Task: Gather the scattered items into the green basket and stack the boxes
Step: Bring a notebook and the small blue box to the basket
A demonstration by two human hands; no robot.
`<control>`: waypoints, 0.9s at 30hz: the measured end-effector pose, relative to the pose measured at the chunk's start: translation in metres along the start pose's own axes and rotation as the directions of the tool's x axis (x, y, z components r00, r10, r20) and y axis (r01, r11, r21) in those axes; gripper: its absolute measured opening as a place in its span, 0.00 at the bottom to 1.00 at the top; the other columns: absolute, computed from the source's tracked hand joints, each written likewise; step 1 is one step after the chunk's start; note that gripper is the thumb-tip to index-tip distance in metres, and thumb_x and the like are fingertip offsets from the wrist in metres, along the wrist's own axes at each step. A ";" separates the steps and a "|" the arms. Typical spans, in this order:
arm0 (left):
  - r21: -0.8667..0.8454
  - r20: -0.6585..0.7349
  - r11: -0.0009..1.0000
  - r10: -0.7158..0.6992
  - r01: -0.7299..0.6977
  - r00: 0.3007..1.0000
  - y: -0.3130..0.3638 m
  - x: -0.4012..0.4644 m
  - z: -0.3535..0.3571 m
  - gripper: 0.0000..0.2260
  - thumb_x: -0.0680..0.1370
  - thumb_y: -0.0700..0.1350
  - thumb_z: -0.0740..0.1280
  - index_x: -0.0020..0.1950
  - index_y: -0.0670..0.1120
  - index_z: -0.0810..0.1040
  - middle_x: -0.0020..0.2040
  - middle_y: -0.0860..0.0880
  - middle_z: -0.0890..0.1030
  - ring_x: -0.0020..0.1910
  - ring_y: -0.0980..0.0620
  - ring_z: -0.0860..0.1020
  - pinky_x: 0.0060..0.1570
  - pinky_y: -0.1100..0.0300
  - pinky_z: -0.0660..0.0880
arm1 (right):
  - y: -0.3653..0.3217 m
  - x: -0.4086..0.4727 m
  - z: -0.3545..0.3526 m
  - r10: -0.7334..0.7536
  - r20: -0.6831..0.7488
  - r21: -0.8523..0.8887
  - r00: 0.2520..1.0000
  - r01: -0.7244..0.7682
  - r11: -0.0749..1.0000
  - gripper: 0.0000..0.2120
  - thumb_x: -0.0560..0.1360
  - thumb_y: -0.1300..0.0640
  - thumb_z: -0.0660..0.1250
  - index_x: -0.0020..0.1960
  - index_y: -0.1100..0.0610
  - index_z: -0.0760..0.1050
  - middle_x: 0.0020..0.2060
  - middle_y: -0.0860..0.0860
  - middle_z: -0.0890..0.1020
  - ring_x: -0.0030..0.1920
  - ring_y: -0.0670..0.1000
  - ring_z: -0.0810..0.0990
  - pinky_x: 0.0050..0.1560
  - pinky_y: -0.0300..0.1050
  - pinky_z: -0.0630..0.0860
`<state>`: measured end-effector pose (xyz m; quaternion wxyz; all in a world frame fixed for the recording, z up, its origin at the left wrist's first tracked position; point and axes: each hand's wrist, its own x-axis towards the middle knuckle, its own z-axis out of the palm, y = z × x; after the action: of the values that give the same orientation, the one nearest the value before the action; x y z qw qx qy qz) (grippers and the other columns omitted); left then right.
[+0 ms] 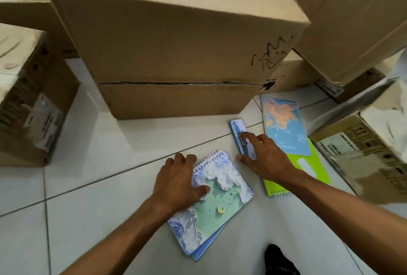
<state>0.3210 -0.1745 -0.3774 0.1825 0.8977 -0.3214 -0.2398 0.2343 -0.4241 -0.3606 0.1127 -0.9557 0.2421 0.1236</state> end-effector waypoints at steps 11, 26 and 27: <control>-0.072 0.200 0.986 -0.131 0.148 0.971 0.002 -0.004 -0.004 0.27 0.71 0.60 0.71 0.63 0.47 0.69 0.60 0.46 0.71 0.60 0.45 0.72 0.54 0.58 0.69 | -0.012 0.017 0.004 0.055 0.034 0.032 0.998 -0.056 0.998 0.42 0.69 0.46 0.76 0.76 0.49 0.56 0.65 0.57 0.74 0.61 0.60 0.76 0.58 0.51 0.75; -0.302 0.279 0.923 -0.156 0.240 0.947 0.012 -0.023 0.001 0.25 0.70 0.51 0.72 0.63 0.49 0.68 0.57 0.50 0.76 0.49 0.51 0.72 0.45 0.62 0.69 | -0.020 0.002 -0.004 -0.006 -0.003 -0.131 1.000 0.006 0.991 0.35 0.70 0.43 0.73 0.72 0.53 0.66 0.62 0.54 0.75 0.59 0.57 0.76 0.52 0.48 0.75; -0.316 0.283 0.920 -0.142 0.232 0.948 0.011 -0.022 -0.002 0.24 0.70 0.51 0.73 0.63 0.50 0.69 0.58 0.50 0.77 0.49 0.51 0.73 0.45 0.62 0.68 | -0.019 0.001 -0.005 -0.016 -0.006 -0.123 1.000 0.015 0.992 0.35 0.70 0.43 0.73 0.72 0.53 0.67 0.61 0.54 0.75 0.58 0.57 0.76 0.52 0.48 0.75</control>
<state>0.3016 -0.1680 -0.3639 0.2704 0.8401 -0.2071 -0.4221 0.2456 -0.4094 -0.3535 0.0538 -0.9631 0.2271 0.1339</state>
